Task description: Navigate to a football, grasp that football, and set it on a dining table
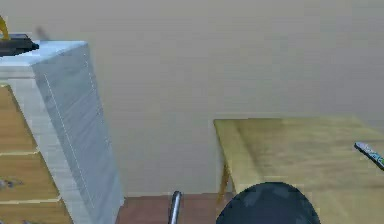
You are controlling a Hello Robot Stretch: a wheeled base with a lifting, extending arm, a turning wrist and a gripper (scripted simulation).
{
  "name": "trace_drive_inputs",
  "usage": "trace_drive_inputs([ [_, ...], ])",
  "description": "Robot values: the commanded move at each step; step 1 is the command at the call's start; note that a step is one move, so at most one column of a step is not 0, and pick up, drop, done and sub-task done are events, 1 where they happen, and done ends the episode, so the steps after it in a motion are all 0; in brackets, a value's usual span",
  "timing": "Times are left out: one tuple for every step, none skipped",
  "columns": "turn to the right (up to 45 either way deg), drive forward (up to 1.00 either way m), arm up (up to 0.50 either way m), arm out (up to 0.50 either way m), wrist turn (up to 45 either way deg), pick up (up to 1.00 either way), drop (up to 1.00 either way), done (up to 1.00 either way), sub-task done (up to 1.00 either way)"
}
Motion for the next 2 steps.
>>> trace_drive_inputs([
  [45.0, 0.00, 0.00, 0.00, 0.0, 0.00, 0.00, 0.00, 0.00],
  [45.0, 0.00, 0.00, 0.00, 0.0, 0.00, 0.00, 0.00, 0.00],
])
